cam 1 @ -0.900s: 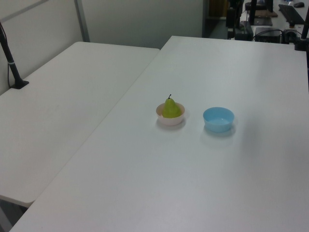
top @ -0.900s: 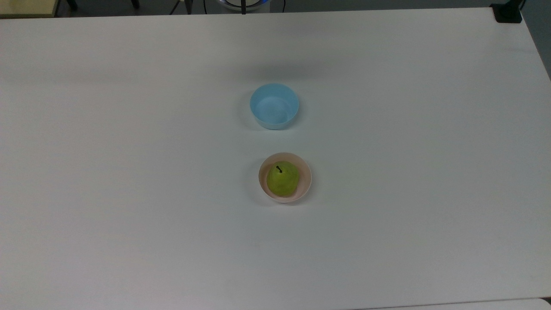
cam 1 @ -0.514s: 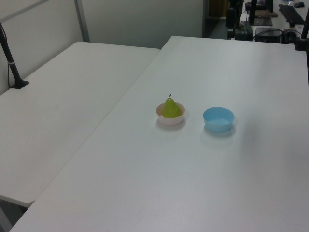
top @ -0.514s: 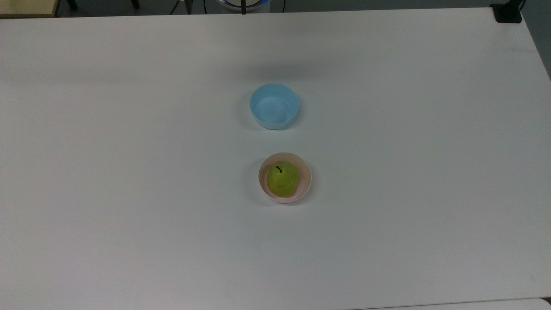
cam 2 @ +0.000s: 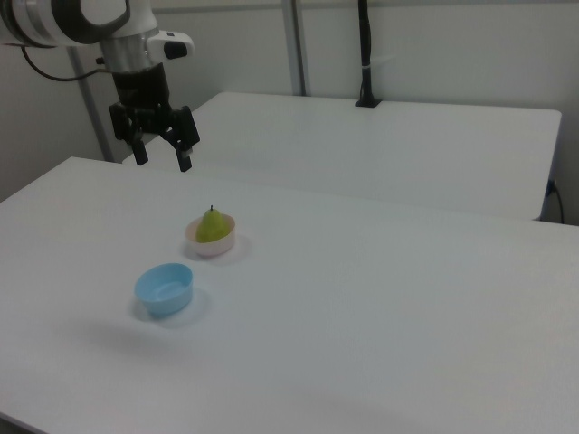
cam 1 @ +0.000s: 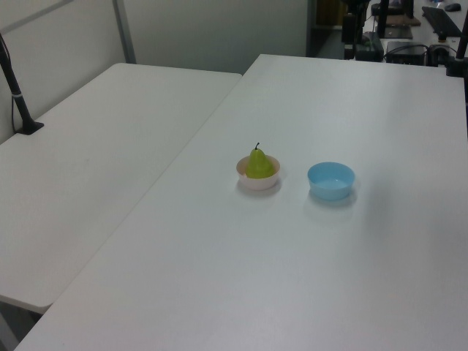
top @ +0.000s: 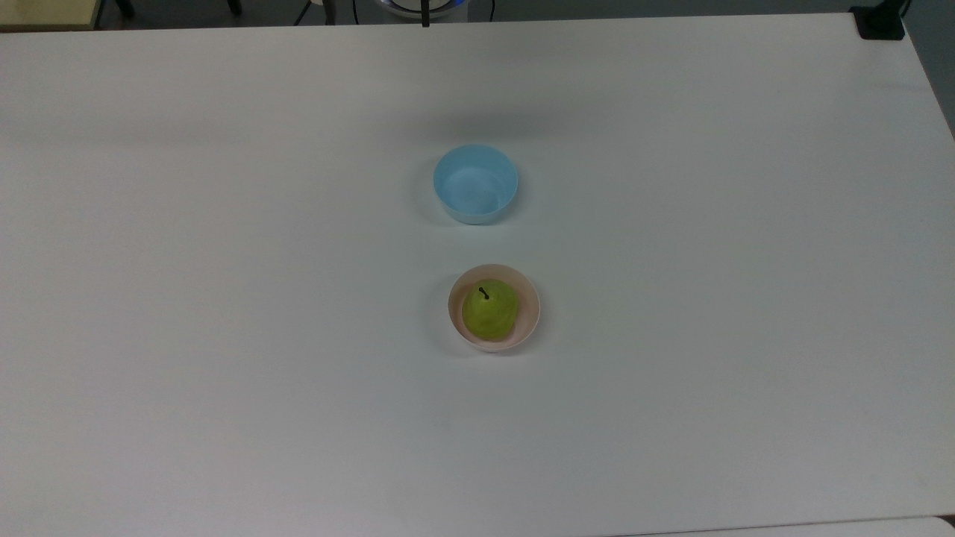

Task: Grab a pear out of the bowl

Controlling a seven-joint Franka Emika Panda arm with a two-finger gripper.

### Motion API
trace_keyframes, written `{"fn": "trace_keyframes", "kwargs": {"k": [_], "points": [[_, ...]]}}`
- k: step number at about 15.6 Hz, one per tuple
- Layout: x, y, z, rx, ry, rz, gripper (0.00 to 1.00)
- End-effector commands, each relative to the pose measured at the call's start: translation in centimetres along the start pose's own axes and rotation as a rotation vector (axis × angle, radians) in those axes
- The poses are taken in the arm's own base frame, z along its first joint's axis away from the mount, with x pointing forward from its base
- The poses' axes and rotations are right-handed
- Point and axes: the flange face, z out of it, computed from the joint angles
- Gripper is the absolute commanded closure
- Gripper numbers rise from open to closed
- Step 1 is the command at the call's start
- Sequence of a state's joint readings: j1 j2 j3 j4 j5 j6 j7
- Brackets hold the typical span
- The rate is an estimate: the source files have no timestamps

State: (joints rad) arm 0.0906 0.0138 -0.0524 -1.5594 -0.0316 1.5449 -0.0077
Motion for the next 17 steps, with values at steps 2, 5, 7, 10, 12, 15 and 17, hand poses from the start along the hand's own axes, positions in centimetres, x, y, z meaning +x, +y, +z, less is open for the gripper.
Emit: {"fn": "trace_keyframes", "kwargs": {"k": [2, 5, 7, 10, 12, 15, 17], "points": [[0.9, -0.6, 0.7, 0.018, 0.037, -0.089, 0.0], [2.1, -1.2, 1.7, 0.023, 0.05, -0.102, 0.0], [3.5, -2.9, 2.9, 0.02, 0.075, -0.128, 0.0], [5.5, -4.5, 5.2, 0.018, 0.095, -0.139, 0.0], [6.9, -6.4, 6.8, 0.011, 0.111, -0.168, 0.0], [9.2, -8.1, 10.7, 0.006, 0.106, -0.184, 0.0], [10.5, -9.3, 12.7, 0.007, 0.131, -0.156, 0.0]]}}
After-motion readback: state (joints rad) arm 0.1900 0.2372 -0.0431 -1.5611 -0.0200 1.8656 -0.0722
